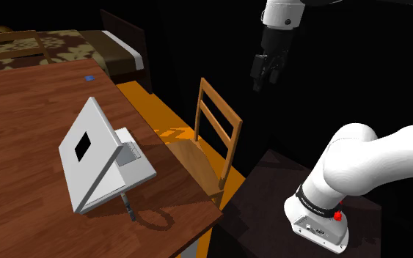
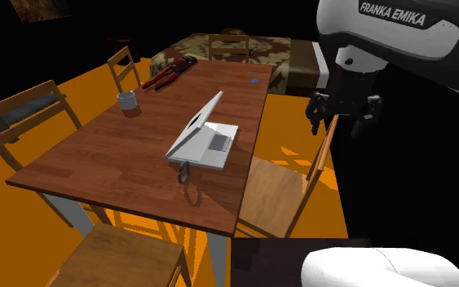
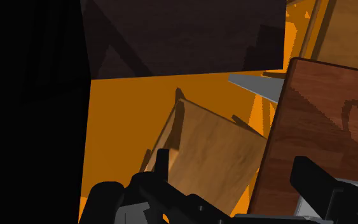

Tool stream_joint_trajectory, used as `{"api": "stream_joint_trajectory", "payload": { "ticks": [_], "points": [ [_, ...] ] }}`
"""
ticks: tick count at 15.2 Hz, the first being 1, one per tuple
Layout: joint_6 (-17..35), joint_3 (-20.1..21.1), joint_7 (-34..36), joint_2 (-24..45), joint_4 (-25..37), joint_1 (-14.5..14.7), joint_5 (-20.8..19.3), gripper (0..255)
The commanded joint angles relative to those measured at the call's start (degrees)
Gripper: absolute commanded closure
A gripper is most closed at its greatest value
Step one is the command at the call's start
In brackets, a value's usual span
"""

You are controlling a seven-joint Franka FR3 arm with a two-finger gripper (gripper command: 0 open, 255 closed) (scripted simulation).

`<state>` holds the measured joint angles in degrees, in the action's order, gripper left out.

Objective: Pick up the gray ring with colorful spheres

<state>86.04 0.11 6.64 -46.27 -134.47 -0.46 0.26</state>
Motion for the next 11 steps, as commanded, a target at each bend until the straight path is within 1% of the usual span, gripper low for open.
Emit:
{"api": "stream_joint_trajectory", "payload": {
  "ticks": [1,6,11],
  "points": [
    [0.0,0.0,0.0,0.0,0.0,0.0,0.0,0],
    [6.7,5.8,6.5,1.5,-3.9,1.8,4.1,0],
    [14.0,11.9,12.8,5.2,-5.8,3.5,7.6,0]
  ]
}}
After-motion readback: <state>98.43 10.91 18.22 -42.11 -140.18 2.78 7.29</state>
